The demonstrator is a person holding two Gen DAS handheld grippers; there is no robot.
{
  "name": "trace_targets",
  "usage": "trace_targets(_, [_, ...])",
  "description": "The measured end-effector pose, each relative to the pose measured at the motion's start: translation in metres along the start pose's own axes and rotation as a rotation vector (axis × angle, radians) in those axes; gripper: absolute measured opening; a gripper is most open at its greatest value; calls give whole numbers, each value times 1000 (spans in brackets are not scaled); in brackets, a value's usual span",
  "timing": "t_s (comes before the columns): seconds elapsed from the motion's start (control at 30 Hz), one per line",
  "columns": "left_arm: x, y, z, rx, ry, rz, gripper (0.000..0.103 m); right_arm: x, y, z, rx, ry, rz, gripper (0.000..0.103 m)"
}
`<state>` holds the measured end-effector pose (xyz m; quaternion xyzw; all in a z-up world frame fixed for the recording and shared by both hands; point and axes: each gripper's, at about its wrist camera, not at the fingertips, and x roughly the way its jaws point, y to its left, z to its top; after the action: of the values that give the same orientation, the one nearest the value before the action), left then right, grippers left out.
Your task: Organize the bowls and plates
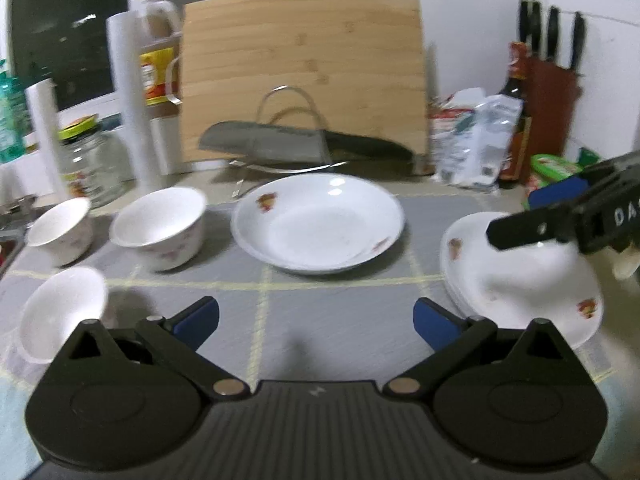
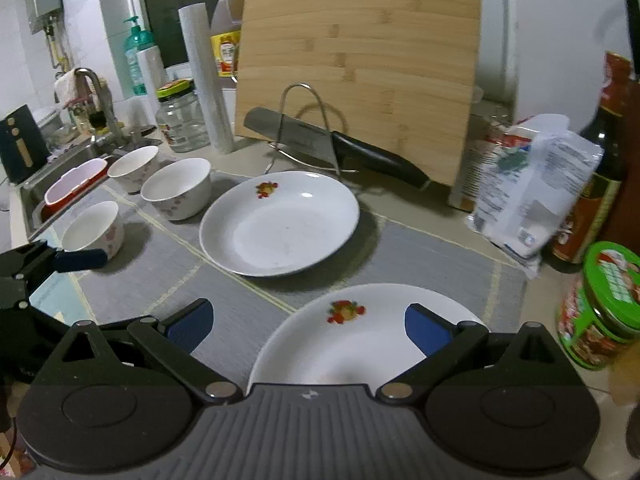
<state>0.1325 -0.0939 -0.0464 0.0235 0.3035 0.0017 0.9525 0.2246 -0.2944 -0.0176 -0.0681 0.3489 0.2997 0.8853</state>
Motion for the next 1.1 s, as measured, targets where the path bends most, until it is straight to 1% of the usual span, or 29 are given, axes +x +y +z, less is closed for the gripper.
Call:
trace_targets(0.07, [1, 6, -2, -18, 21, 28, 102, 5, 1, 3, 1, 1, 12, 103])
trace_targets(0.2, [13, 14, -4, -5, 58, 41, 102, 15, 4, 9, 8, 8, 26, 103])
trace_targets(0.53, [57, 23, -7, 13, 104, -36, 102, 39, 8, 25, 0, 65, -31, 103])
trace_targets(0.63, [69, 24, -6, 27, 115, -44, 102, 48, 4, 32, 20, 86, -26, 103])
trace_targets(0.77, [80, 28, -4, 23, 121, -80, 102, 62, 0, 43, 27, 112, -28, 103])
trace_targets(0.93, [96, 29, -4, 37, 143, -105, 102, 83, -5, 57, 25, 149, -8, 103])
trace_targets(1.1, [101, 30, -1, 45, 129, -106, 102, 105, -10, 70, 4, 189, 20, 103])
